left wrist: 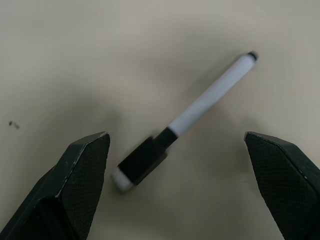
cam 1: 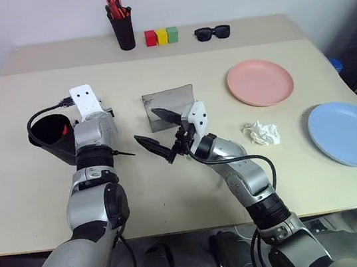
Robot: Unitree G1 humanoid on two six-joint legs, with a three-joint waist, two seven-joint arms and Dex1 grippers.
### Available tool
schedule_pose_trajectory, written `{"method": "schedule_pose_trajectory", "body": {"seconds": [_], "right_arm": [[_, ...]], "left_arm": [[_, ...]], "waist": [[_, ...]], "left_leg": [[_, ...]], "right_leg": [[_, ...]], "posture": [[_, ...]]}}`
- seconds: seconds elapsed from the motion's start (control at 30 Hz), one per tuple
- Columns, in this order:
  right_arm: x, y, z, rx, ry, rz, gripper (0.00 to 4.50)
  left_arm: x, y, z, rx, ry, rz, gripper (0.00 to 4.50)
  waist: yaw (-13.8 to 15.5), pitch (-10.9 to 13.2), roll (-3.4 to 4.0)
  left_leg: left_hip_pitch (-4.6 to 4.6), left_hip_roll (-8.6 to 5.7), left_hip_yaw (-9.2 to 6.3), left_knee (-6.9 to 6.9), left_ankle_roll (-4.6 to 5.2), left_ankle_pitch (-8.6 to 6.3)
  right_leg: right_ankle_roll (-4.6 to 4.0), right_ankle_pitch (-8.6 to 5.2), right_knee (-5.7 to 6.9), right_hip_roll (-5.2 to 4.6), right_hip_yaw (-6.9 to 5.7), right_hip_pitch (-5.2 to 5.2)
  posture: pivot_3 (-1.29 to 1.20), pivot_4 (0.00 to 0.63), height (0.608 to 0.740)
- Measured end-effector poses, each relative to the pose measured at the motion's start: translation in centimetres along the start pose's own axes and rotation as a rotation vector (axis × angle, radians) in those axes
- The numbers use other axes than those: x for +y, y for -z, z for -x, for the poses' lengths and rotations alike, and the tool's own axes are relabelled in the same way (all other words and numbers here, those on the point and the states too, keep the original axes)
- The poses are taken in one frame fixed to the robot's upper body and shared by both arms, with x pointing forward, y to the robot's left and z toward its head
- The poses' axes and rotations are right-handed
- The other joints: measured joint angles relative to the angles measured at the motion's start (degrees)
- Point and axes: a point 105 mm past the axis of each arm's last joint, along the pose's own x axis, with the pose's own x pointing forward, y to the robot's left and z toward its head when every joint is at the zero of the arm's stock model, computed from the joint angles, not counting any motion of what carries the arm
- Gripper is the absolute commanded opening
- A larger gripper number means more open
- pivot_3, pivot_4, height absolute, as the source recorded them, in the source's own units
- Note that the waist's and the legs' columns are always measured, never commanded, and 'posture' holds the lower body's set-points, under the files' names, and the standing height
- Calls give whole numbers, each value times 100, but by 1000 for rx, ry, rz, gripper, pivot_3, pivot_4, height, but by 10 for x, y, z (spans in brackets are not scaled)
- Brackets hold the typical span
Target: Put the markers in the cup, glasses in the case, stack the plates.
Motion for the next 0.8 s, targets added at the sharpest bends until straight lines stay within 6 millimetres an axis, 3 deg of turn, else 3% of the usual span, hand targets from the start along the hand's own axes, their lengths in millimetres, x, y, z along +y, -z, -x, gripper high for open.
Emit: {"method": "schedule_pose_trajectory", "body": {"seconds": [0.17,0.27,0.47,0.8], "right_arm": [[0,0,0,-2,0,1,4500],[0,0,0,-2,-1,1,4500],[0,0,0,-1,-1,1,4500],[0,0,0,-1,-1,0,4500]], "left_arm": [[1,0,-2,11,7,29,4422],[0,0,-2,19,23,53,3238],[-4,1,-1,25,49,67,132],[-41,-11,19,-82,248,44,132]], "waist": [[-1,0,0],[0,0,0],[-1,0,0],[11,0,0]], "left_leg": [[0,0,-1,0,-2,1],[0,0,-1,0,-3,1],[0,-1,-1,0,-3,2],[-7,-1,-2,-1,-7,4]], "right_leg": [[0,0,0,0,-1,0],[0,0,1,0,-1,0],[0,0,1,0,-2,0],[0,0,-1,-1,-4,-2]], "posture": [[0,150,732],[0,150,732],[0,150,732],[0,150,732]]}}
